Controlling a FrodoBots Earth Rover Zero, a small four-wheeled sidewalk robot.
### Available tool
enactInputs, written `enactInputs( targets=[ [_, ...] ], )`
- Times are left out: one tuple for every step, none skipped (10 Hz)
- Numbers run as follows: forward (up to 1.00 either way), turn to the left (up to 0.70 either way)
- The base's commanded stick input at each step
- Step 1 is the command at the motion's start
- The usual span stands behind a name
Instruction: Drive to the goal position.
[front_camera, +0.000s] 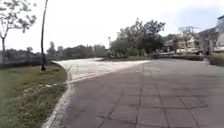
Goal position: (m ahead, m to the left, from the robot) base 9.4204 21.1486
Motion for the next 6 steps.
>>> enactInputs(
  targets=[
    [0.85, 0.26],
    [0.85, 0.34],
    [0.85, 0.34],
    [0.85, 0.34],
    [0.85, 0.34],
    [0.85, 0.16]
  ],
)
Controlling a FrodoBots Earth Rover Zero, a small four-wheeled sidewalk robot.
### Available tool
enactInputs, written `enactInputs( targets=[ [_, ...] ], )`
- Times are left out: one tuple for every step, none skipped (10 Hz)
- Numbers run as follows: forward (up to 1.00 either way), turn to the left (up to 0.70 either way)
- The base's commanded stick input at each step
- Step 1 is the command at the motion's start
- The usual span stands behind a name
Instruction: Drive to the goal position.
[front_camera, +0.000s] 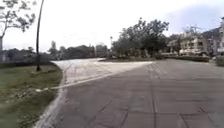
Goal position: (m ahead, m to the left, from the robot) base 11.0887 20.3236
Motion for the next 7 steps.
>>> enactInputs(
  targets=[
    [0.85, 0.0],
    [0.85, 0.0],
    [0.85, 0.0],
    [0.85, 0.0],
    [0.85, 0.0],
    [0.85, 0.0],
    [0.85, 0.0]
  ],
)
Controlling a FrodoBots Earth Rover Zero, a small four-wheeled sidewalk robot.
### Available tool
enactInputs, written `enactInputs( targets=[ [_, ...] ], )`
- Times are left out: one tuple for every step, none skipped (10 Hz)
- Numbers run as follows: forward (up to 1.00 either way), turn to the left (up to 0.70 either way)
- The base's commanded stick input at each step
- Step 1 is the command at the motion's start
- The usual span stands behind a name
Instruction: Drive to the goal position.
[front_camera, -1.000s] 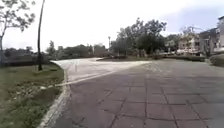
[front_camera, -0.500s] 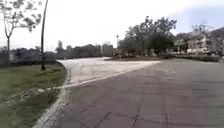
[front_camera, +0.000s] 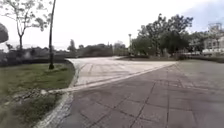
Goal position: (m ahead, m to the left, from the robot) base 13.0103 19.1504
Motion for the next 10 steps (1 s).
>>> enactInputs(
  targets=[
    [0.85, 0.0],
    [0.85, 0.0],
    [0.85, 0.0],
    [0.85, 0.0],
    [0.85, 0.02],
    [0.85, 0.21],
    [0.85, 0.34],
    [0.85, 0.34],
    [0.85, 0.13],
    [0.85, 0.0]
  ],
)
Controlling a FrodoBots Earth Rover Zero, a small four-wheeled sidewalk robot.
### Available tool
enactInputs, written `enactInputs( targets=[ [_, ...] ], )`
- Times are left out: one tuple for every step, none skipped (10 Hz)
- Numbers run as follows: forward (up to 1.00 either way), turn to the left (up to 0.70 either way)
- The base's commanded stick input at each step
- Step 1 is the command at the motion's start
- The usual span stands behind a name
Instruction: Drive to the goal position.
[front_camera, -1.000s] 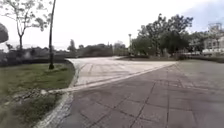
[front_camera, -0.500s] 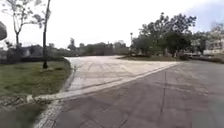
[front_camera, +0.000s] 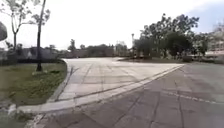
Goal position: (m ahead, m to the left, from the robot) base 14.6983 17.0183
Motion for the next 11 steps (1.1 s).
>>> enactInputs(
  targets=[
    [0.85, 0.0],
    [0.85, 0.0],
    [0.85, 0.0],
    [0.85, 0.0],
    [0.85, 0.0],
    [0.85, 0.0],
    [0.85, 0.0],
    [0.85, 0.0],
    [0.85, 0.0],
    [0.85, 0.0],
    [0.85, 0.0]
  ],
)
